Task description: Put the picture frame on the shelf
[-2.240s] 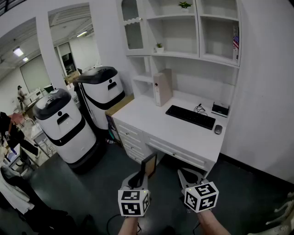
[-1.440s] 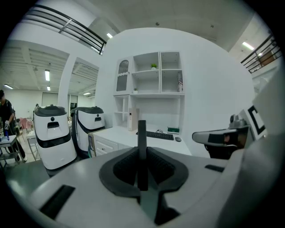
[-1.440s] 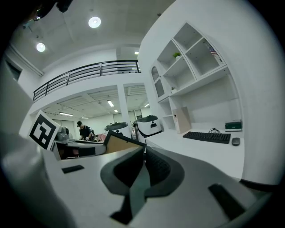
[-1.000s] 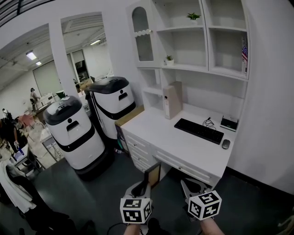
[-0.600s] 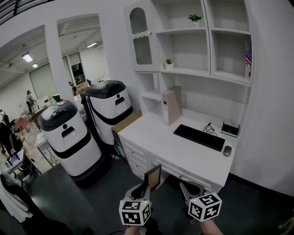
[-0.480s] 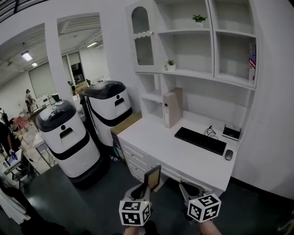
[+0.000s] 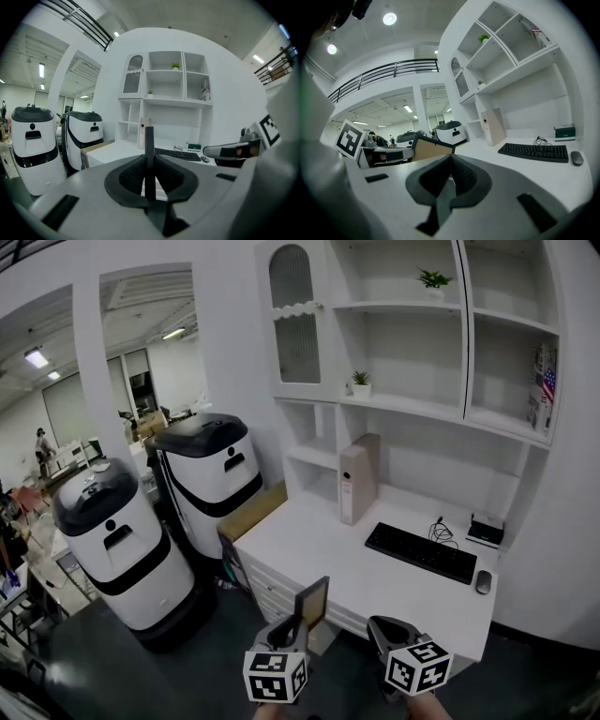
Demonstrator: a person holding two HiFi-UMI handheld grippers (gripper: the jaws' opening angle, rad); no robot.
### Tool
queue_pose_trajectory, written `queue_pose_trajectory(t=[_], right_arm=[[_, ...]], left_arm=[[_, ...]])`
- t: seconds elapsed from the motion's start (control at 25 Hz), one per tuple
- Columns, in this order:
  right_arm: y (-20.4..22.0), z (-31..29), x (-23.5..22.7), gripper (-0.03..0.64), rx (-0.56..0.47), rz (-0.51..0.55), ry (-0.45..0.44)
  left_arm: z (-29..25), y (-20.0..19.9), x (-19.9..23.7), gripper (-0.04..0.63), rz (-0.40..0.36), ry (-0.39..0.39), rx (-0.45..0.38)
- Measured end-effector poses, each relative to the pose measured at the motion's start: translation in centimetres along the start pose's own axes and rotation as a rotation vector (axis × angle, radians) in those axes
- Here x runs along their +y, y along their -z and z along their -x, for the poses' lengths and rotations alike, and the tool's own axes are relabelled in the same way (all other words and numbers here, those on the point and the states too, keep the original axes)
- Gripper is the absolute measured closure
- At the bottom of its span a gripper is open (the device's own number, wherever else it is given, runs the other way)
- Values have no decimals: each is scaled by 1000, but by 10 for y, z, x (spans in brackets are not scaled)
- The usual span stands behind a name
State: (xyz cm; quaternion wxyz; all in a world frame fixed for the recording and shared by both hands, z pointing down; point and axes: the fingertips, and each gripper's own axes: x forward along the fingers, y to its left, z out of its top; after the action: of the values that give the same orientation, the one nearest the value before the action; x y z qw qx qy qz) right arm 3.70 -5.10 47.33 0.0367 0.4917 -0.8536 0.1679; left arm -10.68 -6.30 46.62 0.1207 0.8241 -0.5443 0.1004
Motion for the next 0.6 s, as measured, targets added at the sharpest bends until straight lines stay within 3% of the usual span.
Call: queue_pose_trajectory(t=[0.24, 0.6], right_arm=[[-24, -57, -15, 615, -12, -24, 62], [-34, -101, -31, 615, 0, -39, 137]], left_arm=[[-50, -27, 39, 537, -42, 52, -2], [-105, -47, 75, 537, -12, 121, -4]])
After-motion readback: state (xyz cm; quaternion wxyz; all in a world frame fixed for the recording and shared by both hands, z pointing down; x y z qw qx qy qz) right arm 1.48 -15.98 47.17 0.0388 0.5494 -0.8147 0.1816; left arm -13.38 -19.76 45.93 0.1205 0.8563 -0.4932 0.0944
